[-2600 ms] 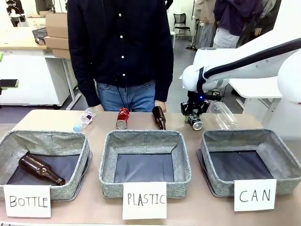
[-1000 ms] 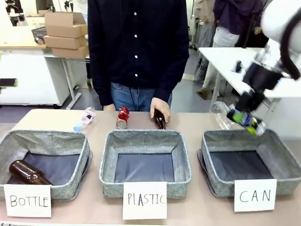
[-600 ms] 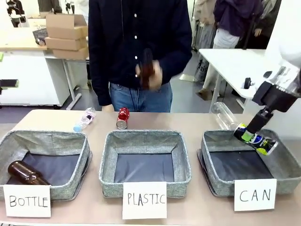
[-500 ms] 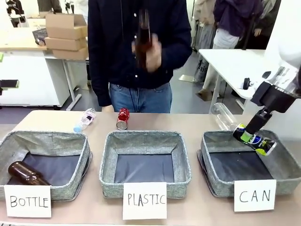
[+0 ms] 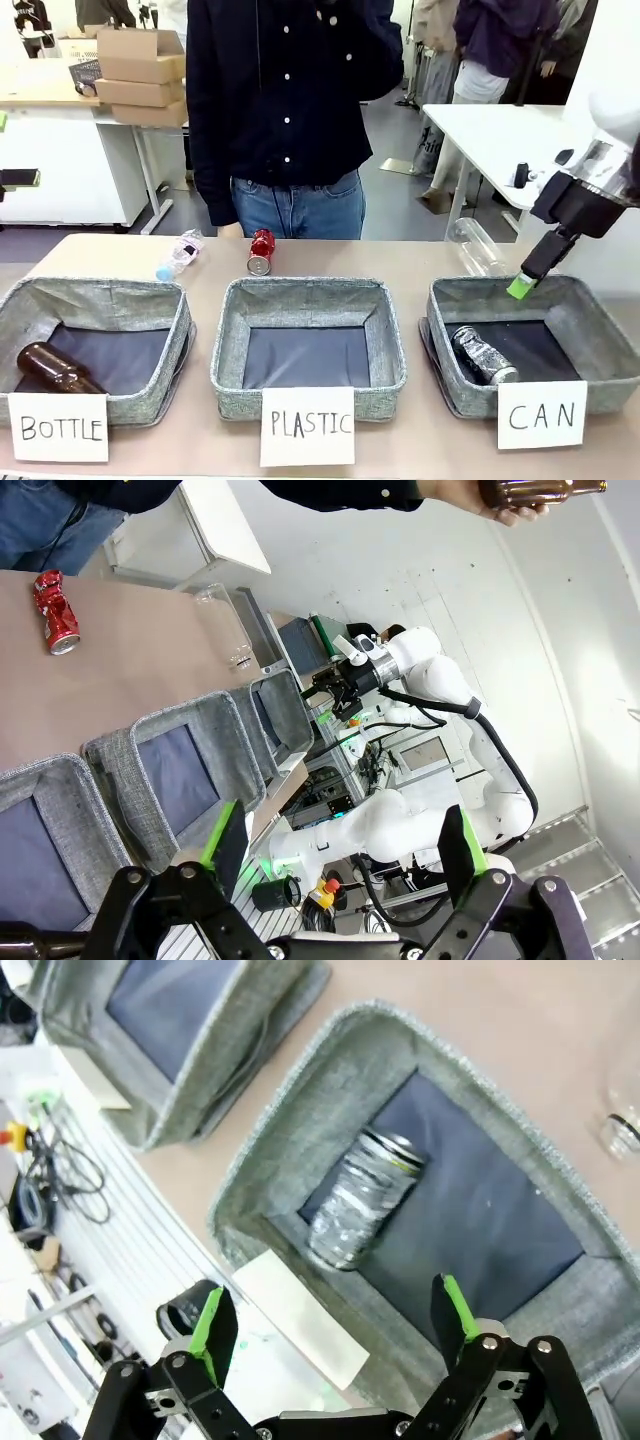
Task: Sort the can waste into the basket.
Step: Pick up the can waste from the table and place it in the right Fabric basket.
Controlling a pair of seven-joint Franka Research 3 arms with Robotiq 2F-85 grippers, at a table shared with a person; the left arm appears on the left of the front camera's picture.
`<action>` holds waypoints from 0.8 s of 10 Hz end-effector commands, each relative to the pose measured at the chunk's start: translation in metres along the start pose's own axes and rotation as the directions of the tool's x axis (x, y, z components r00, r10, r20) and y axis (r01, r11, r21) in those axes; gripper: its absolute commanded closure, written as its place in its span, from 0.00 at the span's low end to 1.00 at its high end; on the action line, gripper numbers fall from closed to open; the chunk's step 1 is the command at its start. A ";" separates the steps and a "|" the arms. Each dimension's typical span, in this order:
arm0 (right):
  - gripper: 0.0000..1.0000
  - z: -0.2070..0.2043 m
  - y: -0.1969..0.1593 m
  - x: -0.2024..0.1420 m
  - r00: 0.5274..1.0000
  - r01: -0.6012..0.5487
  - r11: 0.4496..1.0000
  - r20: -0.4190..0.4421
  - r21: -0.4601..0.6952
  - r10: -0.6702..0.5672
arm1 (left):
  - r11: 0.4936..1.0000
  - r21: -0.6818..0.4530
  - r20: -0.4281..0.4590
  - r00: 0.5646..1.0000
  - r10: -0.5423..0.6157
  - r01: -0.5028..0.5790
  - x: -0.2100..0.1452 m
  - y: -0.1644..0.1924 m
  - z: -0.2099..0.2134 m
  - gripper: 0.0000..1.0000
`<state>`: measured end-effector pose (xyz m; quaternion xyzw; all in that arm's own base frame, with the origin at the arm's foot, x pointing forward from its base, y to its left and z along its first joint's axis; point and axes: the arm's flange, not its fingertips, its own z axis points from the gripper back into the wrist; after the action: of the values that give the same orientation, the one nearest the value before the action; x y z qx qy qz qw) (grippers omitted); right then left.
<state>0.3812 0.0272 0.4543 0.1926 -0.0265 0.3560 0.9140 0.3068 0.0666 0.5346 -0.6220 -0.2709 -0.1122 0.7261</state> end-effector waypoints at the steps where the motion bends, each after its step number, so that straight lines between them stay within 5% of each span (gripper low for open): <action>1: 0.00 0.001 -0.004 0.001 0.999 -0.002 0.999 0.054 0.048 -0.001 | 1.000 -0.020 0.011 1.000 -0.022 0.023 0.002 -0.001 -0.001 0.00; 3: 0.00 0.010 -0.003 -0.001 0.985 -0.013 0.982 0.172 0.187 -0.019 | 1.000 -0.020 0.011 1.000 -0.022 0.023 0.002 -0.001 -0.001 0.00; 4: 0.00 0.029 0.006 0.001 0.898 0.009 0.890 0.389 0.455 -0.208 | 1.000 -0.020 0.011 1.000 -0.022 0.023 0.002 -0.001 -0.001 0.00; 5: 0.00 0.047 0.015 -0.005 0.825 -0.091 0.749 0.471 0.656 -0.312 | 1.000 -0.020 0.011 1.000 -0.022 0.023 0.002 -0.001 -0.001 0.00; 6: 0.00 0.058 0.023 -0.009 0.760 -0.195 0.661 0.538 0.725 -0.365 | 1.000 -0.020 0.011 1.000 -0.022 0.023 0.002 -0.001 -0.001 0.00; 8: 0.00 0.064 0.023 -0.019 0.663 -0.326 0.570 0.612 0.754 -0.430 | 1.000 -0.020 0.011 1.000 -0.022 0.023 0.002 -0.001 -0.001 0.00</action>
<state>0.3580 0.0109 0.5370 0.5944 -0.1514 0.2326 0.7548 0.3067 0.0668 0.5347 -0.6218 -0.2711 -0.1121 0.7261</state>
